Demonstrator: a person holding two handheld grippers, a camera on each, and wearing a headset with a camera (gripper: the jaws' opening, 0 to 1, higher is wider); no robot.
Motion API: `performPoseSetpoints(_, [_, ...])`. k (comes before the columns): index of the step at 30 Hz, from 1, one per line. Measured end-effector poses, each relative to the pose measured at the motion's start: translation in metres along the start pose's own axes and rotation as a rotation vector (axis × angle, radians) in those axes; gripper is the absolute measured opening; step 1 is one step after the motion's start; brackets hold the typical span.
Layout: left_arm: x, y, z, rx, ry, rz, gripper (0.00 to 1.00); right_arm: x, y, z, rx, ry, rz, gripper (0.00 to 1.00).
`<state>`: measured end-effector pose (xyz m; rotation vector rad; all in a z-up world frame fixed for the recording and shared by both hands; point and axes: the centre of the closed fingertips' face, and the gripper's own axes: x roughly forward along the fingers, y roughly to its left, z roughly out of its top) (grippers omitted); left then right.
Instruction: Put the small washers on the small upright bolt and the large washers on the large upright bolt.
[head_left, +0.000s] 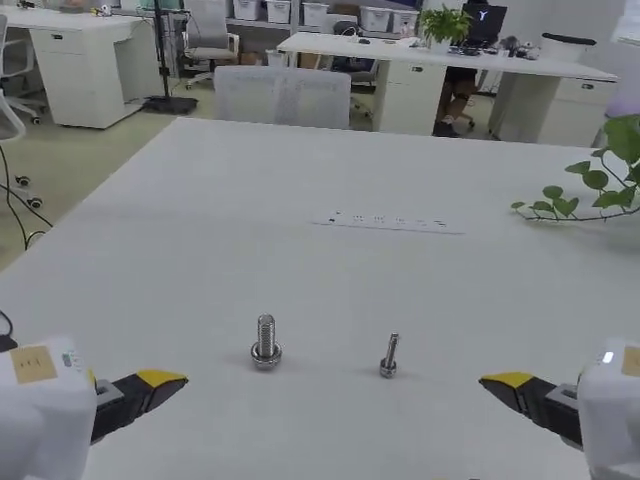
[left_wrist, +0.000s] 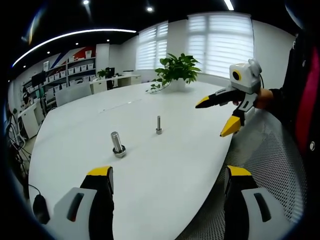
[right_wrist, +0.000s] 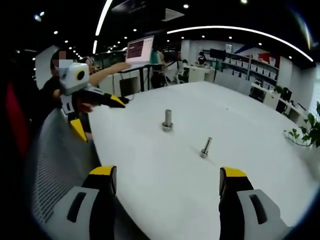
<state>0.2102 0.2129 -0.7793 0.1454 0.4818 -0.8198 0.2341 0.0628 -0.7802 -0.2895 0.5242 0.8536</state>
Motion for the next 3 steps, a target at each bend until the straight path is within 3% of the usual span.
performPoseSetpoints(3, [0.0008,-0.0006,0.0011,0.007,0.002,-0.008,0.93,-0.0021,-0.0003,0.0009,0.000,0.000,-0.010,0.86])
